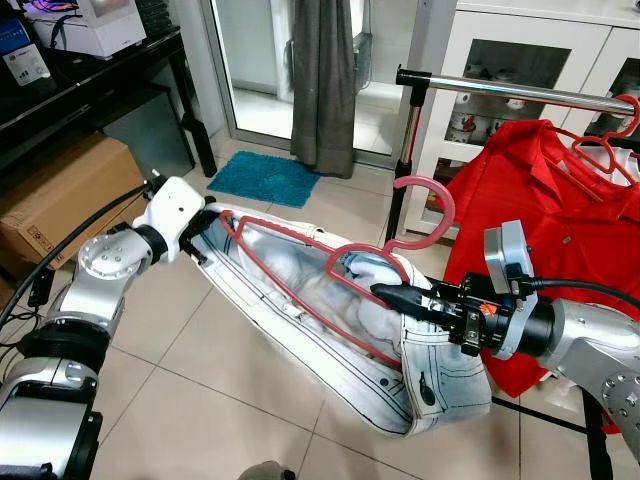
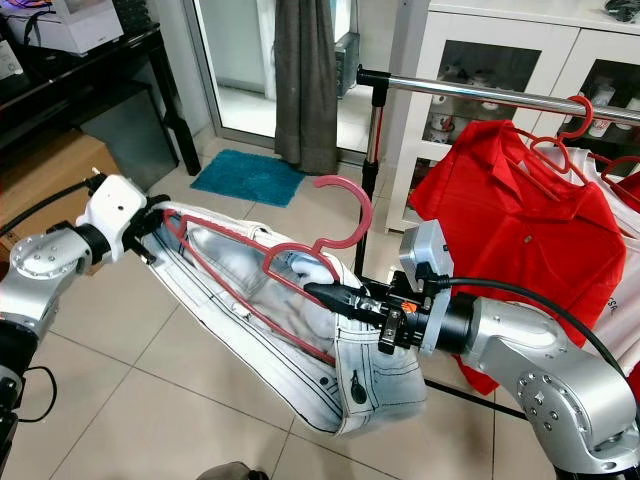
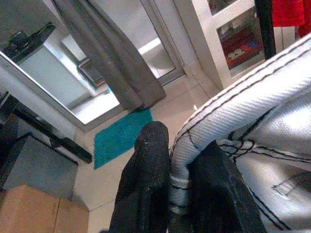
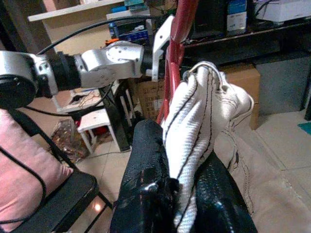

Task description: Hang hanger

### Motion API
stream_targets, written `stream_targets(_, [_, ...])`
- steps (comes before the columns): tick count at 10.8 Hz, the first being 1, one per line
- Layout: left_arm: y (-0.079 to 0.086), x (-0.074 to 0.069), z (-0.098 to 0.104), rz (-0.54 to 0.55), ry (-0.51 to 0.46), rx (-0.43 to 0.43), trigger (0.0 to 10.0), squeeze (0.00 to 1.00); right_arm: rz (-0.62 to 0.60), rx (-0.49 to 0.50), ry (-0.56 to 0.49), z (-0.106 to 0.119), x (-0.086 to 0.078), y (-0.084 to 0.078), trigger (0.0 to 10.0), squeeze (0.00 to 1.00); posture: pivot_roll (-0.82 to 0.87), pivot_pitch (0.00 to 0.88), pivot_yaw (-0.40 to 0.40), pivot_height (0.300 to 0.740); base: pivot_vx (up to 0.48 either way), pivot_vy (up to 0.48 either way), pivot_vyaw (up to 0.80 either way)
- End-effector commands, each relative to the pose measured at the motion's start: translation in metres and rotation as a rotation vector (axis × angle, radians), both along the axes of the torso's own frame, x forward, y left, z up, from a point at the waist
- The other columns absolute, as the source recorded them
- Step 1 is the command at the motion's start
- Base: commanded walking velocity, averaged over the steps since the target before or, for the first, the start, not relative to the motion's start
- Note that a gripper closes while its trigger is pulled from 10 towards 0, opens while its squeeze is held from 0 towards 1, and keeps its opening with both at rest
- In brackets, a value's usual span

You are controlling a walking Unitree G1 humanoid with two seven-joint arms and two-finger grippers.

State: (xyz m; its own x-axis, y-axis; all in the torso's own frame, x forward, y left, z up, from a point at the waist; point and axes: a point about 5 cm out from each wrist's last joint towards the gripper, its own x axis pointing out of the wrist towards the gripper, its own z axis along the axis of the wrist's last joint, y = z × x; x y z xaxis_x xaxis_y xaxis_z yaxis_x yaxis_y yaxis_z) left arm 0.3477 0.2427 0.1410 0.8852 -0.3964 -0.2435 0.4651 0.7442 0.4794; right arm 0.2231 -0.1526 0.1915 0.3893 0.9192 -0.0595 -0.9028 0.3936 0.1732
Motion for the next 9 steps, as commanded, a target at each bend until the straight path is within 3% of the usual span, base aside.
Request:
stream_targets(1, [0.05, -0.017, -0.02, 0.235, 0.106, -0.022, 0.0, 0.0, -0.068, 0.066, -0.127, 0.029, 0.003, -0.016, 0.0, 0.0, -0.08, 0.0, 0.062, 0.74, 0.0, 0.0, 0.0])
stream_targets(2, [0.027, -0.02, -0.029, 0.15, 0.111, -0.104, 0.0, 0.0, -0.19, 0.135, -0.129, 0.032, 0.016, -0.013, 0.0, 0.0, -0.07, 0.0, 0.062, 0.74, 0.0, 0.0, 0.0])
stream_targets(3, [0.008, -0.025, -0.042, 0.089, 0.141, -0.159, 2.1, 0.0, -0.273, 0.193, -0.118, 0.033, 0.025, -0.012, 0.0, 0.0, -0.07, 0.0, 0.062, 0.74, 0.0, 0.0, 0.0])
stream_targets(4, [-0.027, -0.038, -0.065, 0.028, 0.196, -0.251, 10.0, 0.0, -0.391, 0.274, -0.089, 0.034, 0.038, -0.007, 0.0, 0.0, -0.07, 0.0, 0.065, 0.74, 0.0, 0.0, 0.0])
stream_targets(5, [-0.049, -0.046, -0.073, -0.018, 0.218, -0.31, 10.0, 1.0, -0.437, 0.25, -0.077, 0.03, 0.043, -0.005, 0.0, 0.0, -0.07, 0.0, 0.066, 0.74, 0.0, 0.0, 0.0])
stream_targets(6, [-0.079, -0.06, -0.074, -0.133, 0.232, -0.355, 10.0, 1.0, -0.565, 0.127, -0.034, 0.015, 0.057, -0.005, 0.0, 0.0, -0.07, 0.0, 0.07, 0.74, 0.0, 0.0, 0.0])
stream_targets(7, [-0.088, -0.067, -0.07, -0.209, 0.227, -0.346, 10.0, 1.0, -0.61, 0.08, -0.032, 0.01, 0.062, -0.007, 0.0, 0.0, -0.07, 0.0, 0.071, 0.74, 0.0, 0.0, 0.0])
stream_targets(8, [-0.087, -0.078, -0.054, -0.312, 0.167, -0.26, 10.0, 1.0, -0.695, -0.067, -0.065, 0.002, 0.072, -0.014, 0.0, 0.0, -0.06, 0.0, 0.07, 0.74, 0.0, 0.0, 0.0])
stream_targets(9, [-0.081, -0.08, -0.045, -0.303, 0.142, -0.269, 10.0, 1.0, -0.708, -0.185, -0.109, -0.003, 0.076, -0.015, 0.0, 0.0, -0.06, 0.0, 0.065, 0.74, 0.0, 0.0, 0.0])
